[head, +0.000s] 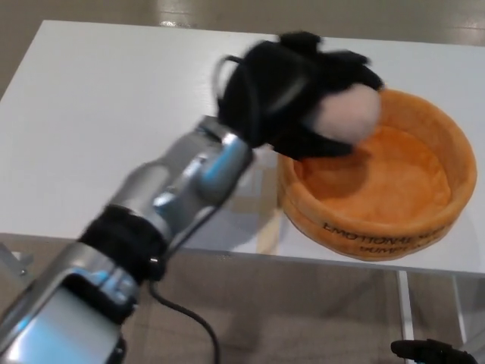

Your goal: Use the left hand to pick up the pink round toy on the left and place it inside the orange plate on the desk.

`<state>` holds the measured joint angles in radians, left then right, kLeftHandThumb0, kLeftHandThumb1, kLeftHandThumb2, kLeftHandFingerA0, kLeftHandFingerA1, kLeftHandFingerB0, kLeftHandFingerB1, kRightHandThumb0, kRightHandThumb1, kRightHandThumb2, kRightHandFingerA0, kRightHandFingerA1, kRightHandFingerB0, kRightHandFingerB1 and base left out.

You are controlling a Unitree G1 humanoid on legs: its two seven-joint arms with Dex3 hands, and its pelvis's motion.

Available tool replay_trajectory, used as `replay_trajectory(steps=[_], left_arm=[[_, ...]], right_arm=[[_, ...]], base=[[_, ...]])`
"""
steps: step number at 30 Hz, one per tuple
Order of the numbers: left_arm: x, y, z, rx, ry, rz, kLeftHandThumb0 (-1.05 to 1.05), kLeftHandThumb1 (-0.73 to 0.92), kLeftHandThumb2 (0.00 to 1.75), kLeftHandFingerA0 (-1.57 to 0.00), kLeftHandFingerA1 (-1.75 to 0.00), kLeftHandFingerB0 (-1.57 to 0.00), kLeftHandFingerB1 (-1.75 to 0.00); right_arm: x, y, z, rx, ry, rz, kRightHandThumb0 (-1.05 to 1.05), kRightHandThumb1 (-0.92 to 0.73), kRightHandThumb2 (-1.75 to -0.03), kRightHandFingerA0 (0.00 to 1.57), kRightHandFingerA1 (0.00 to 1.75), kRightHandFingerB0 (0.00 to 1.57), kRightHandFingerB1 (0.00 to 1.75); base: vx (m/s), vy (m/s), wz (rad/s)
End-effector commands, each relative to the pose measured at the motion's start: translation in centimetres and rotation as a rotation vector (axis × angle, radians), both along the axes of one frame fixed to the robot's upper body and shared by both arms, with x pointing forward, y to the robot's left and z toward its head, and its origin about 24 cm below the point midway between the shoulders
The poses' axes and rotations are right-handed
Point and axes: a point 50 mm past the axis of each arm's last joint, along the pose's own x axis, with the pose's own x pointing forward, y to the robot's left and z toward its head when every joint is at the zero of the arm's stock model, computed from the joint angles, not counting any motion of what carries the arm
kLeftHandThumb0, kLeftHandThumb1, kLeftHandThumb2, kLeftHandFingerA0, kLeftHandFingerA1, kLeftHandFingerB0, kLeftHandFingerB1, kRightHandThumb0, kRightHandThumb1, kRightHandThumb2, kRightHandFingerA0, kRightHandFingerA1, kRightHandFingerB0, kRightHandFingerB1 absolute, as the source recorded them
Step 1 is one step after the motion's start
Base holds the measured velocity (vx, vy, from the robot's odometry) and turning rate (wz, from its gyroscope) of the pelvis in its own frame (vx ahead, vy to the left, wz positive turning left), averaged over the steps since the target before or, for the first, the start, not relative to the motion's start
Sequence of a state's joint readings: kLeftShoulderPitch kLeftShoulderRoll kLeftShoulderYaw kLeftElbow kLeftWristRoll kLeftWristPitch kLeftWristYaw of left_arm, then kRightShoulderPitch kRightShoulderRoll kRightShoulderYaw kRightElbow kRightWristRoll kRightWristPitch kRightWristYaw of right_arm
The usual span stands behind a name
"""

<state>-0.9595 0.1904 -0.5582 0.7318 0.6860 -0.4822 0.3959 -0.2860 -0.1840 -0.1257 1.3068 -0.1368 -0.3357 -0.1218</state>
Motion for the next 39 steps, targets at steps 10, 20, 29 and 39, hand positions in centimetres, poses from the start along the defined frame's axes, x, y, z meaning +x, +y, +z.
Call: replay_trajectory(steps=[10, 20, 29, 39], left_arm=[[-0.3, -4.1, -2.2, 0.304, 0.21, -0.031, -0.84, 0.46, 0.87, 0.0, -0.01, 0.0, 0.0], [0.3, -4.4, -2.4, 0.404, 0.308, 0.014, -0.91, 0.5, 0.94, 0.0, 0.0, 0.0, 0.0], [0.6, -2.2, 0.4, 0.285, 0.269, -0.043, -0.77, 0.41, 0.86, 0.0, 0.0, 0.0, -0.1], [-5.9, 5.3, 6.8, -0.015, 0.264, -0.337, -0.25, 0.22, 0.8, -0.02, -0.5, 0.0, -0.44]], right_arm=[[-0.6, 0.3, -0.4, 0.006, 0.017, -0.013, -0.32, -0.43, -0.85, 0.81, 0.82, 0.73, 0.7], [-0.4, 0.3, -0.4, 0.013, 0.022, -0.004, -0.34, -0.45, -0.86, 0.82, 0.81, 0.72, 0.7], [-0.6, 0.5, -0.6, 0.017, 0.048, 0.022, -0.29, -0.59, -0.57, 0.82, 0.69, 0.76, 0.53], [-0.5, 0.3, -0.5, 0.011, 0.047, 0.036, -0.31, -0.59, -0.57, 0.81, 0.69, 0.75, 0.53]], base=[[0.0, 0.0, 0.0], [0.0, 0.0, 0.0], [0.0, 0.0, 0.0], [0.0, 0.0, 0.0]])
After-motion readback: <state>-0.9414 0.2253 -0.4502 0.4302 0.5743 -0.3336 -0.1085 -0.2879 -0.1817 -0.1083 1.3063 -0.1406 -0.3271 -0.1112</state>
